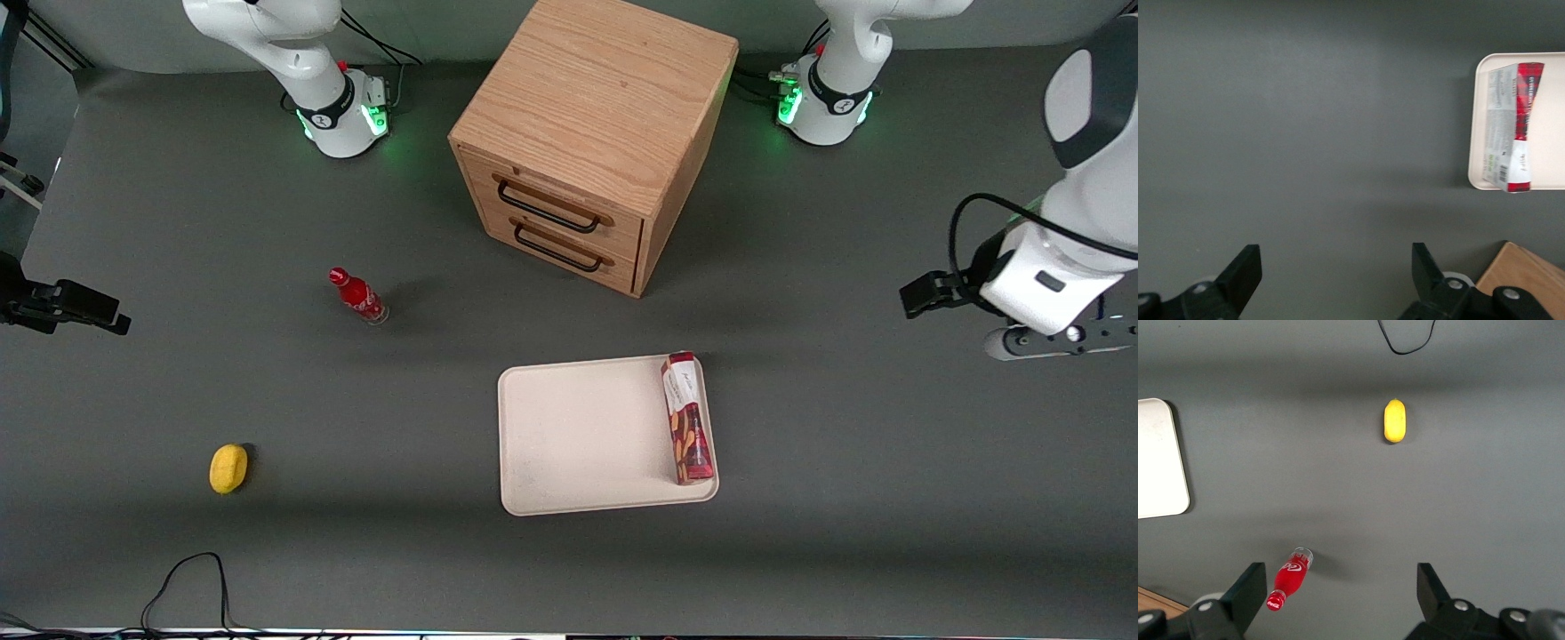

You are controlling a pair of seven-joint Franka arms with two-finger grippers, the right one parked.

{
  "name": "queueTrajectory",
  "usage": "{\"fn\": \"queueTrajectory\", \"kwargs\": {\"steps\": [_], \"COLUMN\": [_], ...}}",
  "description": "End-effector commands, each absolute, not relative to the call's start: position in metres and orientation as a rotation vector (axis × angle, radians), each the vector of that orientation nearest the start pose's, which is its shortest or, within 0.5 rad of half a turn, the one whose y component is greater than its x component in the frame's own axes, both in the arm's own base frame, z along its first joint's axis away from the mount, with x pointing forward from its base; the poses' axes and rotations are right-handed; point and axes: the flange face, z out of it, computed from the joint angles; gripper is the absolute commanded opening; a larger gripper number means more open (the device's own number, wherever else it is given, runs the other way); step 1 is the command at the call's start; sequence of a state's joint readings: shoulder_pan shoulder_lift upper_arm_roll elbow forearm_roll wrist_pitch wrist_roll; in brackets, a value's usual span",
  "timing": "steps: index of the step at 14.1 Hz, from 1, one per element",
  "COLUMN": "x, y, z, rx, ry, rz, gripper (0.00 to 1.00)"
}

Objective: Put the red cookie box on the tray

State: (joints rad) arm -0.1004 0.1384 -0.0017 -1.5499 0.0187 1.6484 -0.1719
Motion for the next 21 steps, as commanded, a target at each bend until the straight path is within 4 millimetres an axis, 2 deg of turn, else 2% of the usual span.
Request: {"fn": "queueTrajectory", "kwargs": {"steps": [1,2,5,9,11,16,21], "x": [0.588,0.588,0.589,0.594,0.591,0.584,0.583], "y": [-0.03,-0.017,-0.012,-0.015,-0.015,-0.018,-0.017], "z": [0.56,0.555,0.558,0.57,0.571,0.575,0.576], "rx": [-3.137,-3.138,-3.141,-3.158,-3.181,-3.175,-3.165], "ry": [-0.038,-0.04,-0.05,-0.079,-0.129,-0.093,-0.093], "rz": [0.014,-0.014,-0.084,-0.105,-0.06,0.032,0.048], "gripper": [1.0,1.0,1.0,1.0,1.0,1.0,1.0]}}
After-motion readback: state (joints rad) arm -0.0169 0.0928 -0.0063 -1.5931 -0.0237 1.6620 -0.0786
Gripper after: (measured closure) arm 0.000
